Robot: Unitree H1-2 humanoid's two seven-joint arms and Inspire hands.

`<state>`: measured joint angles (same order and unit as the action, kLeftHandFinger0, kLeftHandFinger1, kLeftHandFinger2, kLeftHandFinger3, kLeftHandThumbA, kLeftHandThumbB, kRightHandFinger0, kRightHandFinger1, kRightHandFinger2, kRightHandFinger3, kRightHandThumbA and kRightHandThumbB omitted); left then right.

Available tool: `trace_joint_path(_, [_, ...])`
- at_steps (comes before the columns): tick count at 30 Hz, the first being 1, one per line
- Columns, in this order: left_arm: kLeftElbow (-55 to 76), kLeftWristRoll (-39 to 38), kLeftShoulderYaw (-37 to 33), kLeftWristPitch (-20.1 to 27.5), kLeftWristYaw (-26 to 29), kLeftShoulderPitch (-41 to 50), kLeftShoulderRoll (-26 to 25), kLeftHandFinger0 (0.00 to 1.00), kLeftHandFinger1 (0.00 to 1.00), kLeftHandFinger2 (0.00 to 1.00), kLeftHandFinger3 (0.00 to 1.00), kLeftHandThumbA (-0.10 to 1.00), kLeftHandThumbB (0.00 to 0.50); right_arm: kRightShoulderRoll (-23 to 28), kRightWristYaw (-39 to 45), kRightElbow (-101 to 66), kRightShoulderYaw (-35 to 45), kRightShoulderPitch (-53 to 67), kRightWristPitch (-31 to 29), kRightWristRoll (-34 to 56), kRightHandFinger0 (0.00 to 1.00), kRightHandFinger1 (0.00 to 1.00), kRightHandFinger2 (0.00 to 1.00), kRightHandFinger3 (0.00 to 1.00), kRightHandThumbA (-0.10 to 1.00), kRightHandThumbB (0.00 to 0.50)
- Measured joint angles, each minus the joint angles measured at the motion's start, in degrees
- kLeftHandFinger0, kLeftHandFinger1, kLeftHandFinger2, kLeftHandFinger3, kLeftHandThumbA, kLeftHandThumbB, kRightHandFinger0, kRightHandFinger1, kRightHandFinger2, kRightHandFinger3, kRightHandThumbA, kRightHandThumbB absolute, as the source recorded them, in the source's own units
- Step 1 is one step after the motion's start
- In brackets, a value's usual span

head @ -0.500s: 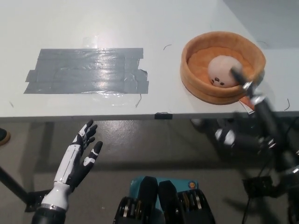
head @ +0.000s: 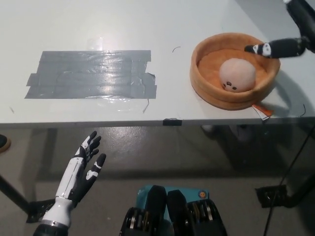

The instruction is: An emotional support dumpling is kept in a soft plate infront in the middle of the desk infront of the robot. The robot extends its right arm to pick up the dumpling and hands it to a person

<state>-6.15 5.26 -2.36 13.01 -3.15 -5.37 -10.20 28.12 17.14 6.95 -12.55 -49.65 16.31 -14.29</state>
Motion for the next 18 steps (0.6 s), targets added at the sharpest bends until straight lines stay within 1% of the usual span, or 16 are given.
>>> trace_joint_path(2, [0.0, 0.01, 0.01, 0.03, 0.0, -0.03, 0.0, 1.0, 1.0, 1.0, 1.0, 0.82, 0.271, 0.08, 1.16, 5.8, -2.31, -2.76, 0.17, -0.92, 1.0, 1.0, 1.0, 1.0, 0.96, 0.359])
trace_joint_path(5, [0.0, 0.03, 0.01, 0.06, 0.0, -0.06, 0.0, 1.0, 1.0, 1.0, 1.0, 0.83, 0.268, -0.32, 2.7, 14.13, -5.52, -6.67, 0.22, -2.17, 1.0, 1.0, 1.0, 1.0, 0.97, 0.379])
trace_joint_path(6, [0.0, 0.08, 0.01, 0.07, -0.01, -0.06, 0.0, 1.0, 1.0, 1.0, 1.0, 0.83, 0.269, -0.61, 3.25, 17.65, -6.68, -8.13, 0.22, -2.58, 1.0, 1.0, 1.0, 1.0, 0.97, 0.379])
trace_joint_path(8, [0.01, 0.17, 0.0, 0.09, 0.0, -0.13, 0.01, 1.0, 1.0, 1.0, 1.0, 0.83, 0.269, -1.49, 3.93, 23.07, -8.4, -10.32, 0.24, -3.26, 1.0, 1.0, 1.0, 1.0, 0.94, 0.361])
trace_joint_path(9, [0.01, 0.18, -0.01, 0.09, -0.01, -0.2, 0.01, 1.0, 1.0, 1.0, 1.0, 0.83, 0.269, -1.94, 4.1, 25.29, -8.96, -11.06, 0.21, -3.45, 1.0, 1.0, 1.0, 1.0, 0.93, 0.362])
trace_joint_path(10, [0.01, 0.19, -0.01, 0.09, -0.01, -0.26, 0.01, 1.0, 1.0, 1.0, 1.0, 0.82, 0.27, -2.31, 4.2, 27.0, -9.21, -11.48, 0.19, -3.57, 1.0, 1.0, 1.0, 1.0, 0.93, 0.369])
trace_joint_path(14, [0.01, 0.2, -0.01, 0.09, -0.01, -0.49, 0.01, 1.0, 1.0, 1.0, 1.0, 0.81, 0.269, -3.84, 4.47, 30.45, -9.8, -11.74, 0.15, -3.83, 1.0, 1.0, 1.0, 1.0, 0.97, 0.37])
trace_joint_path(16, [0.02, 0.2, -0.03, 0.08, -0.04, -0.54, 0.01, 1.0, 1.0, 1.0, 1.0, 0.81, 0.27, -4.76, 4.55, 31.21, -10.41, -11.52, 0.15, -4.21, 1.0, 1.0, 1.0, 1.0, 0.98, 0.4])
trace_joint_path(18, [0.02, 0.21, -0.03, 0.09, -0.03, -0.62, 0.01, 1.0, 1.0, 1.0, 1.0, 0.81, 0.268, -5.47, 4.56, 31.96, -10.64, -11.3, 0.11, -4.45, 1.0, 1.0, 1.0, 1.0, 0.98, 0.395])
